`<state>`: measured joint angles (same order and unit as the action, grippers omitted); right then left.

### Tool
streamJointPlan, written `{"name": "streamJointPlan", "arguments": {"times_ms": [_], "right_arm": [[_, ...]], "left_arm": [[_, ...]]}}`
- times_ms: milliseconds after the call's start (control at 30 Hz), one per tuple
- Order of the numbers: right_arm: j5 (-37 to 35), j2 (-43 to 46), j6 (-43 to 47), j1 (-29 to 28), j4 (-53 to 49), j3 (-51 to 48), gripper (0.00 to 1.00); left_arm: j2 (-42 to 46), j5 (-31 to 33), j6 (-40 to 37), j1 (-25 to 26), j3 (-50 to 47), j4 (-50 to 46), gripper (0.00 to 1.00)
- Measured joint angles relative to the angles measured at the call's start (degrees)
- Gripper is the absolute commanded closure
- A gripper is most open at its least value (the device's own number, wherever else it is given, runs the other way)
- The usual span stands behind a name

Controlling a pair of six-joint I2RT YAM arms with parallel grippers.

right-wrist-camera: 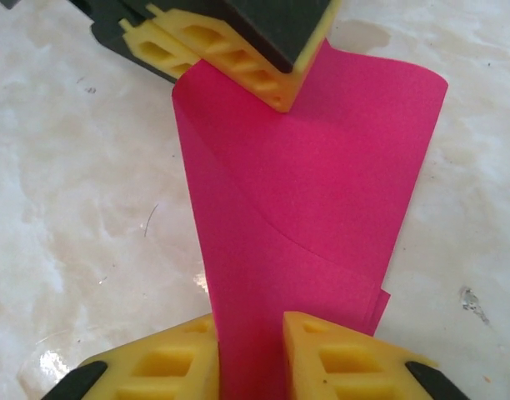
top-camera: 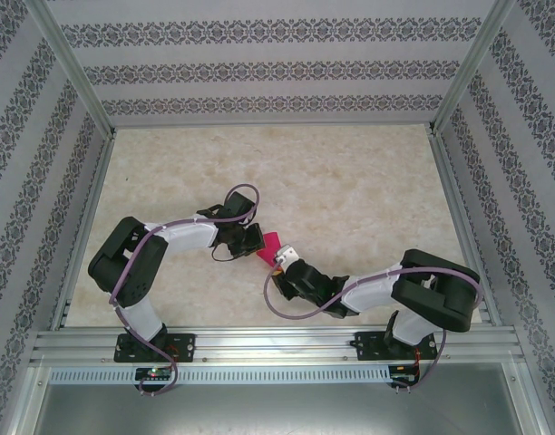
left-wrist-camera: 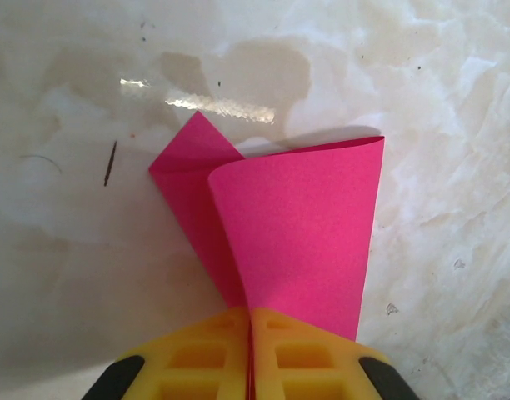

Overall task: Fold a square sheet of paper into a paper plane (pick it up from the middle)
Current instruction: Fold the wing for the fifth time at the center of the table.

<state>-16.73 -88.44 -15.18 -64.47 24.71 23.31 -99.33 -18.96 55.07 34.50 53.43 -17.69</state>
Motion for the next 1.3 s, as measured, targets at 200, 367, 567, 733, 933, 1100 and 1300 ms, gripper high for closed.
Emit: {"name": "streamJointPlan", "arguments": {"times_ms": [200,367,567,733,933,1100,1300], "right_arm": [[-7.23,0.28,4.79,-3.58,-5.64,3.50,0.73],[-12.28,0.15,7.87,-5.01,-9.53,6.40,0.75],[-15.28,-2.21,9.46,-5.73,-12.33,8.52,0.77],[-16.28,-4.24,9.79,-6.05,-14.05,9.70,0.77],[-17.25,-4.85,9.62,-6.32,-14.51,9.81,0.89],[-18.03,-4.85,9.03,-6.43,-14.38,9.81,0.99],[-17.81,-4.83,7.72,-6.36,-10.51,8.41,1.00]], "left_arm": [[0.00,-0.02,0.00,0.00,0.00,-0.02,0.92],[0.00,-0.04,0.00,0.00,0.00,-0.02,0.91],[0.00,-0.07,0.00,0.00,0.00,-0.02,0.91],[0.00,-0.09,0.00,0.00,0.00,-0.02,0.91],[0.00,-0.24,0.00,0.00,0.00,-0.02,0.89],[0.00,-0.20,-0.22,0.00,0.24,-0.48,0.79],[2.40,1.20,-1.11,-0.13,0.39,-3.04,0.61]]}}
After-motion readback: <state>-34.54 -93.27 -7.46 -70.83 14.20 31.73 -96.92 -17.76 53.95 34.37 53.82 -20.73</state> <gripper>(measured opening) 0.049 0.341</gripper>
